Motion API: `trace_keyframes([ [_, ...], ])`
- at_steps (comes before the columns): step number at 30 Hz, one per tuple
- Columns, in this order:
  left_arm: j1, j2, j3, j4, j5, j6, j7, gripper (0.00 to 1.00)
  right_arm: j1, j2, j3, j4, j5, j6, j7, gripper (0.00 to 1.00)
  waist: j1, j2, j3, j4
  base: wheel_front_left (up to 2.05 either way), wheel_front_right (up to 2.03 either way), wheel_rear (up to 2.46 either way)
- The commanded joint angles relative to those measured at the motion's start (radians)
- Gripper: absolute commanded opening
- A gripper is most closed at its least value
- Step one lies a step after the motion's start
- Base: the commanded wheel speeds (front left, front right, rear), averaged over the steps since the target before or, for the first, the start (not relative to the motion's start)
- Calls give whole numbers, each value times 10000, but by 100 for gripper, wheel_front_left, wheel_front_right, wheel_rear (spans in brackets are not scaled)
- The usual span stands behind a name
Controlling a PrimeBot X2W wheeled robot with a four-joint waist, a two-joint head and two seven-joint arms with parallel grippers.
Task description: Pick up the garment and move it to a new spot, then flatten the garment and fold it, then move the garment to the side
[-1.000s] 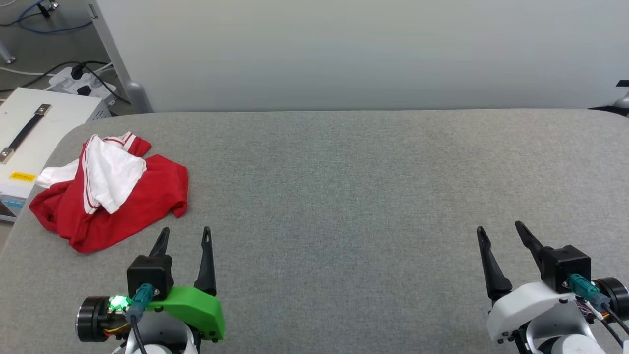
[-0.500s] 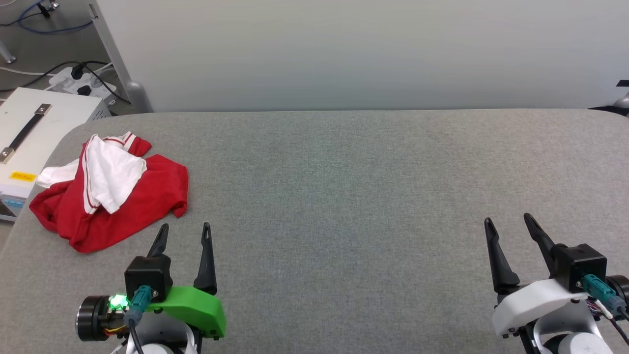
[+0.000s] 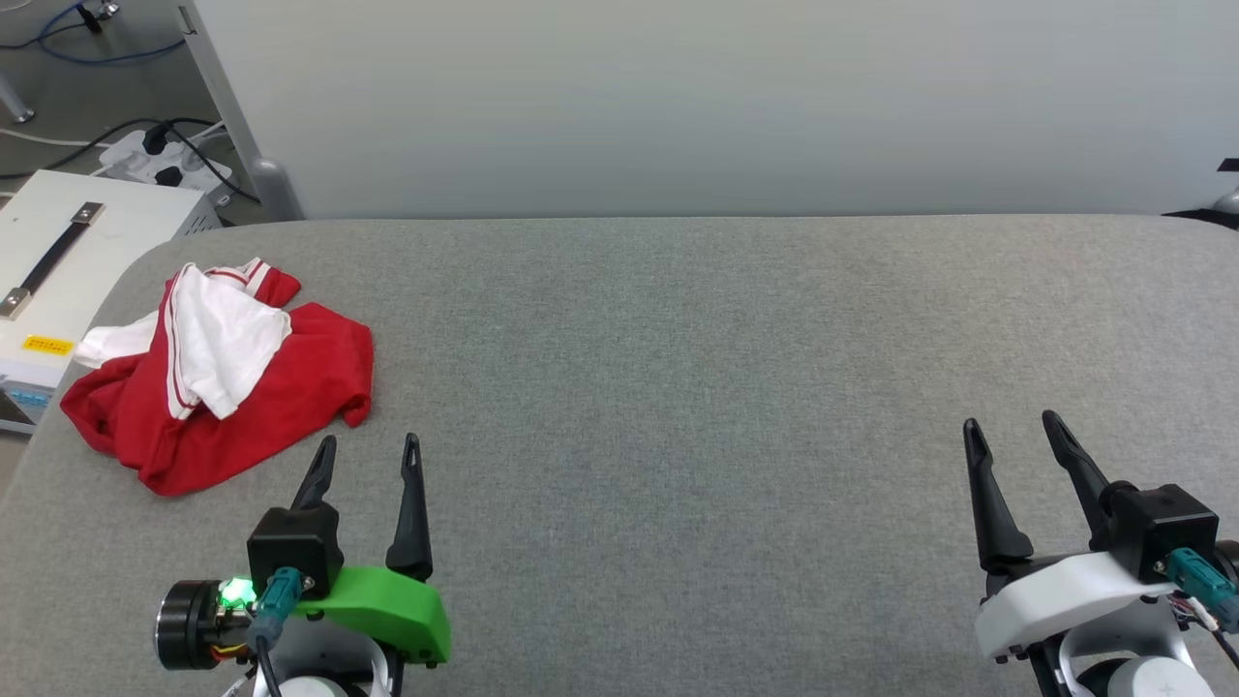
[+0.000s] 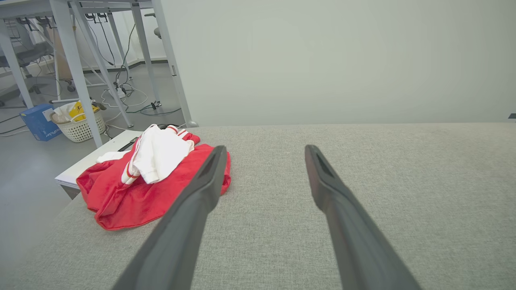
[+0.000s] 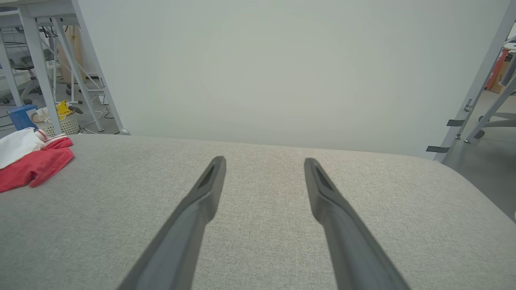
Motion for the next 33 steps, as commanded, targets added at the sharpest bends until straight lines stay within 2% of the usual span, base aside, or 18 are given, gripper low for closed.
trace_keyframes([
  [1,-31,-16,-9,-29,-47,67,-117,100,136,-6,-26,-111,62,-3,-104,100,-1,0,-1,3,0,0,0],
  [33,29,-29,-327,-4,-186,73,-781,100,451,-7,-225,-298,196,-5,-760,100,-1,0,-32,-25,0,0,0],
])
